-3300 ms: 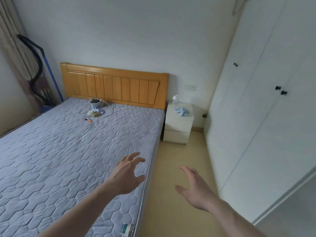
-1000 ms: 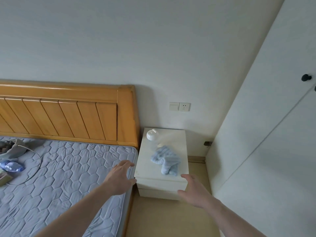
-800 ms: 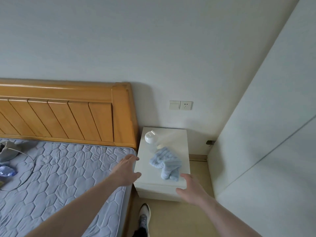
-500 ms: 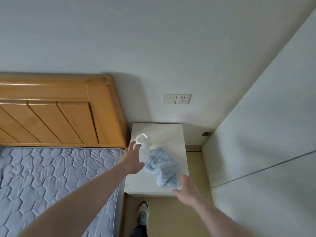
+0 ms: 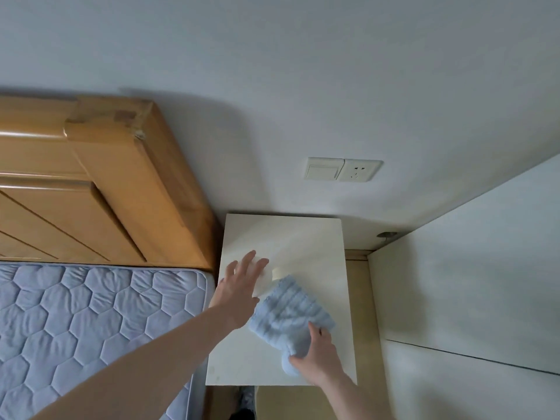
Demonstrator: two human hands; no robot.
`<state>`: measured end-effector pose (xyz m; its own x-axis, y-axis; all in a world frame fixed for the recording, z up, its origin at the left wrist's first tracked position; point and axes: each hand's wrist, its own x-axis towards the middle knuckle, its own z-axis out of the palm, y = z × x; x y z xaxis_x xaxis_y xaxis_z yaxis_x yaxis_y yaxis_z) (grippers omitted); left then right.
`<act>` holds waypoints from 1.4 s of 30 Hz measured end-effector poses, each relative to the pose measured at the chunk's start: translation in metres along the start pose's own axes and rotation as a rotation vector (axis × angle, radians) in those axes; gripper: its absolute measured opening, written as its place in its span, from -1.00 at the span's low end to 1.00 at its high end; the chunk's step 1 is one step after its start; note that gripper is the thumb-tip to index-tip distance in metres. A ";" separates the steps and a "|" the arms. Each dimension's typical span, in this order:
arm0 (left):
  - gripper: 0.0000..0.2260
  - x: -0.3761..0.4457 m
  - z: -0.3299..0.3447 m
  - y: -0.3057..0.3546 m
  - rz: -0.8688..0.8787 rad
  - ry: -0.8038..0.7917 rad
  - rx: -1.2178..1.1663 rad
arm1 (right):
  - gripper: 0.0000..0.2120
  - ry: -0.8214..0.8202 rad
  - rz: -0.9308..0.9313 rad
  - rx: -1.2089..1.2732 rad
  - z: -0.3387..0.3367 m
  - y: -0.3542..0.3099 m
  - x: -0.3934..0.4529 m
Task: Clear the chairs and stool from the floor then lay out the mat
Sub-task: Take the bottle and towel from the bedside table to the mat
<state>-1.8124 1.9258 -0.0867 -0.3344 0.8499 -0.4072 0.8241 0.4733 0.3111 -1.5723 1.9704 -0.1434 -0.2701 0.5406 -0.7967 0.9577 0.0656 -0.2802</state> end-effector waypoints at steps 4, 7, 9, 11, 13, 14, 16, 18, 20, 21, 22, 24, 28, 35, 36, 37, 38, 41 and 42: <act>-0.25 0.000 0.001 0.003 0.015 0.037 0.008 | -0.35 0.018 0.021 -0.082 0.015 -0.004 0.013; -0.26 0.000 -0.002 0.006 -0.005 0.038 0.054 | -0.79 0.065 0.005 -0.054 0.009 -0.006 0.011; -0.25 -0.001 -0.005 0.010 -0.025 0.032 0.090 | -0.92 0.094 -0.001 -0.012 -0.001 -0.005 0.007; -0.23 0.000 -0.009 0.014 -0.046 0.023 0.106 | -0.89 0.131 -0.011 0.040 -0.013 -0.005 -0.001; -0.23 0.000 -0.015 0.017 -0.095 0.017 0.057 | -0.92 0.152 -0.036 0.092 -0.029 -0.008 -0.012; -0.24 -0.003 -0.019 0.018 -0.131 0.011 0.022 | -0.94 0.167 -0.058 0.106 -0.038 -0.008 -0.018; -0.26 -0.010 -0.022 0.019 -0.185 0.009 -0.034 | -0.95 0.183 -0.105 0.118 -0.053 -0.009 -0.028; -0.26 -0.036 -0.025 0.025 -0.244 0.042 -0.082 | -0.93 0.171 -0.174 0.102 -0.074 -0.009 -0.043; -0.23 -0.065 -0.022 0.031 -0.321 0.094 -0.147 | -0.88 0.155 -0.225 0.088 -0.087 -0.003 -0.050; -0.22 -0.088 -0.022 0.036 -0.390 0.119 -0.190 | -0.85 0.127 -0.260 0.061 -0.096 -0.001 -0.057; -0.22 -0.102 -0.019 0.038 -0.427 0.146 -0.219 | -0.83 0.126 -0.279 0.039 -0.101 0.003 -0.056; -0.22 -0.149 -0.015 0.048 -0.544 0.210 -0.276 | -0.85 0.077 -0.380 -0.063 -0.112 0.000 -0.068; -0.25 -0.235 0.000 0.067 -0.741 0.334 -0.357 | -0.84 0.011 -0.555 -0.223 -0.124 -0.016 -0.090; -0.21 -0.377 0.027 0.091 -1.067 0.554 -0.462 | -0.87 -0.028 -0.835 -0.455 -0.087 -0.069 -0.140; -0.20 -0.392 0.031 0.094 -1.093 0.575 -0.473 | -0.87 -0.036 -0.864 -0.482 -0.080 -0.076 -0.150; -0.20 -0.413 0.036 0.097 -1.136 0.612 -0.486 | -0.86 -0.054 -0.903 -0.521 -0.067 -0.087 -0.165; -0.20 -0.434 0.041 0.101 -1.180 0.648 -0.496 | -0.86 -0.081 -0.950 -0.557 -0.053 -0.096 -0.179; -0.19 -0.498 0.060 0.113 -1.292 0.753 -0.525 | -0.83 -0.138 -1.082 -0.667 -0.006 -0.117 -0.228; -0.20 -0.530 0.072 0.120 -1.342 0.789 -0.543 | -0.80 -0.165 -1.146 -0.712 0.020 -0.120 -0.253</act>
<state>-1.5032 1.5154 0.1051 -0.9077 -0.3879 -0.1597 -0.4175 0.7985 0.4337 -1.6213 1.8089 0.0807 -0.9030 -0.2123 -0.3734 0.0189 0.8488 -0.5284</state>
